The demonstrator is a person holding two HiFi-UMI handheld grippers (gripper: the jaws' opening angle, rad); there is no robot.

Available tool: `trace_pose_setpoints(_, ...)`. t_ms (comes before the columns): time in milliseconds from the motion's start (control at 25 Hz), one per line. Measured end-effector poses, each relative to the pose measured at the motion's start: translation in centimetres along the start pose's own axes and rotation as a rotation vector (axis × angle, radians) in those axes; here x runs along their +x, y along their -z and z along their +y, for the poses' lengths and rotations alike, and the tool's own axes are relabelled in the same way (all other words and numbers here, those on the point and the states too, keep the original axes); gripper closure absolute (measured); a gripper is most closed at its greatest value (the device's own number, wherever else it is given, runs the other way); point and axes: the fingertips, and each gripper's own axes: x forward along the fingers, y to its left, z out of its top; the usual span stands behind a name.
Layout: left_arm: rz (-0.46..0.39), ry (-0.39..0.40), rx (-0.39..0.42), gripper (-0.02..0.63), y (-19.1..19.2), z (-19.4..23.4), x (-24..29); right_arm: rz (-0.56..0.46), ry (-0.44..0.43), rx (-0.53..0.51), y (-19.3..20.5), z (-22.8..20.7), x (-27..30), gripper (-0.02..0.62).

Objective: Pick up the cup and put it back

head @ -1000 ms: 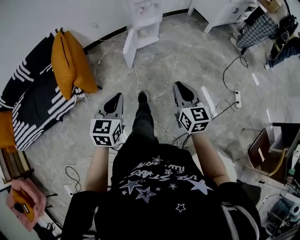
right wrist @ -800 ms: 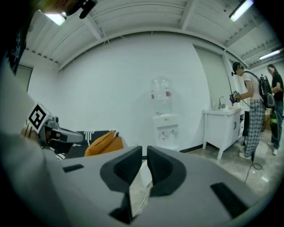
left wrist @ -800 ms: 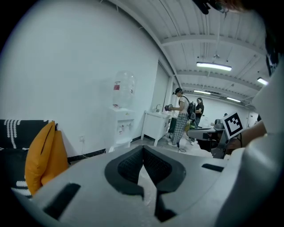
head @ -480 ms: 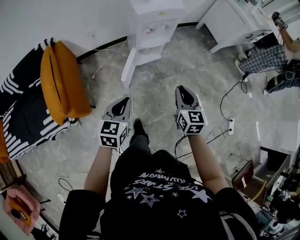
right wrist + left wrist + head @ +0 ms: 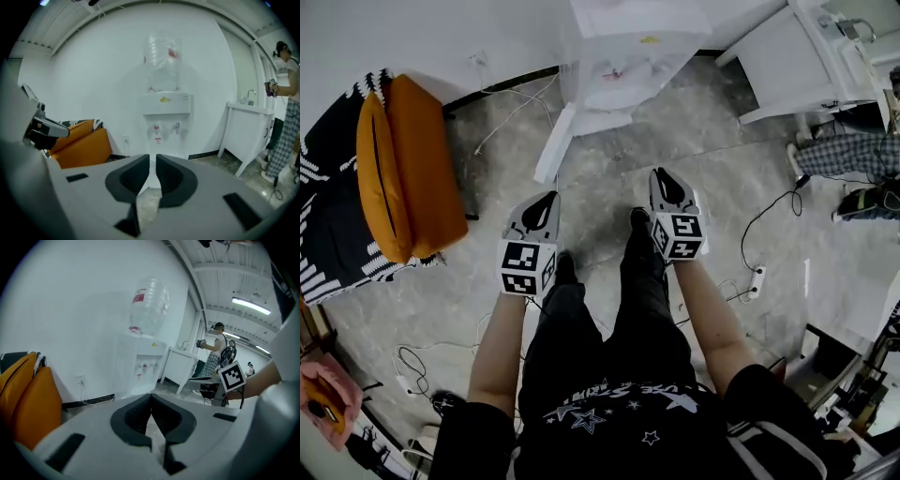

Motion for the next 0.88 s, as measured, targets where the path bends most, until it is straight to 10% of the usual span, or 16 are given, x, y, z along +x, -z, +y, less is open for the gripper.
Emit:
trace_pose_setpoints(440,-0.065,-0.262,-0.199,0.597,10.3,5.6,16.4,0.080,-0.090,-0.014,14.1,-10.7,23.9,0.523)
trace_pose_setpoints(880,-0.123,-0.164,-0.105,0.597,23.3,8.9,31.5,0.055,-0.256,-0.083,28.7,-11.3,41.0,0.412)
